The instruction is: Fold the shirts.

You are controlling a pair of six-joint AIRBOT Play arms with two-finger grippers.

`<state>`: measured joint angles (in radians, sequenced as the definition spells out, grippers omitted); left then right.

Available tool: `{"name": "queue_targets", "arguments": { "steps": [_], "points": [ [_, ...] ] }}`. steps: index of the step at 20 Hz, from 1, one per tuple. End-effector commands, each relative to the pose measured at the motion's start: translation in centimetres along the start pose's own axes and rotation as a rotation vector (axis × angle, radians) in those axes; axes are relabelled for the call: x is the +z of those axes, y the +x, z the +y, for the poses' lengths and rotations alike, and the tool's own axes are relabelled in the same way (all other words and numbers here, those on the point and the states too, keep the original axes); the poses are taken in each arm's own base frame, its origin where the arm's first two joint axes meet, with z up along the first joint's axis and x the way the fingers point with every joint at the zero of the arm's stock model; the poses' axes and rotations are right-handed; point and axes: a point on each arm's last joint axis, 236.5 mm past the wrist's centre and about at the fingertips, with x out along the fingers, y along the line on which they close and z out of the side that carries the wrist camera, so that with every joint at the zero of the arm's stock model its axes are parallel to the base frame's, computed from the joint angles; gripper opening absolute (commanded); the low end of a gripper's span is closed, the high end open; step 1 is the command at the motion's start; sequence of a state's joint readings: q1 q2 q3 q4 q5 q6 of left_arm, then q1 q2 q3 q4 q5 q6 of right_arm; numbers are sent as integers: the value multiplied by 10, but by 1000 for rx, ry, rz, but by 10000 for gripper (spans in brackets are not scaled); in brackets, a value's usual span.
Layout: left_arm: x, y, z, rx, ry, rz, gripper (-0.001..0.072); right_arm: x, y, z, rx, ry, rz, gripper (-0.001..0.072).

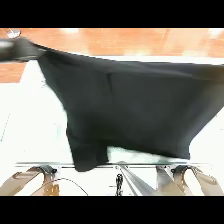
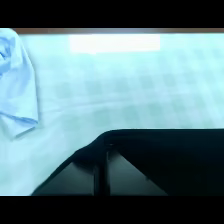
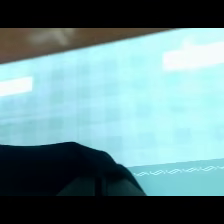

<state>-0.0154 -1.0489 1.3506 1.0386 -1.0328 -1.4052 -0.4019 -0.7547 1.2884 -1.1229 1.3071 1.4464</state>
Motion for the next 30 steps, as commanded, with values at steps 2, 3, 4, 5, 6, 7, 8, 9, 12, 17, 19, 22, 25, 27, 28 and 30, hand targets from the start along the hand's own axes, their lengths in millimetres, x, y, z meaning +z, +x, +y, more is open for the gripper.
{"name": "queue_targets", "arguments": {
  "steps": [2,3,4,5,6,7,8,9,12,17,19,22,25,27,28,30],
  "points": [
    [-15,120,36,28,-100,27,26,0,130,-49,41,107,144,20],
    [-18,138,43,33,-139,37,26,1,158,-56,65,150,174,20],
    [-20,154,50,37,-164,47,26,3,184,-60,98,197,196,21],
    [-22,168,55,33,-180,62,26,8,206,-61,133,243,204,21],
    [-23,180,57,26,-197,73,26,14,228,-61,176,297,205,21],
    [-25,190,58,15,-219,81,26,20,245,-58,222,350,205,21],
    [-27,199,59,1,-245,89,27,24,260,-56,267,405,207,21],
    [-30,205,58,-9,-266,96,27,27,274,-53,312,462,212,27],
    [-50,207,53,-40,-289,179,687,18,293,-53,363,527,245,638],
    [-129,134,115,15,-277,600,703,-21,230,-96,325,409,427,634],
    [-156,101,139,29,-365,707,703,-57,188,-136,160,337,558,634],
    [-217,66,143,18,-483,806,702,-90,153,-158,90,407,451,634],
    [-279,53,106,-103,-570,831,702,-140,145,-138,208,575,281,634],
    [-301,61,89,-138,-661,758,702,-174,143,-121,246,679,268,634],
    [-308,66,83,-150,-713,715,702,-189,142,-113,254,709,281,634],
    [-321,72,75,-173,-779,682,702,-201,140,-104,253,725,282,633]
  ]
}}
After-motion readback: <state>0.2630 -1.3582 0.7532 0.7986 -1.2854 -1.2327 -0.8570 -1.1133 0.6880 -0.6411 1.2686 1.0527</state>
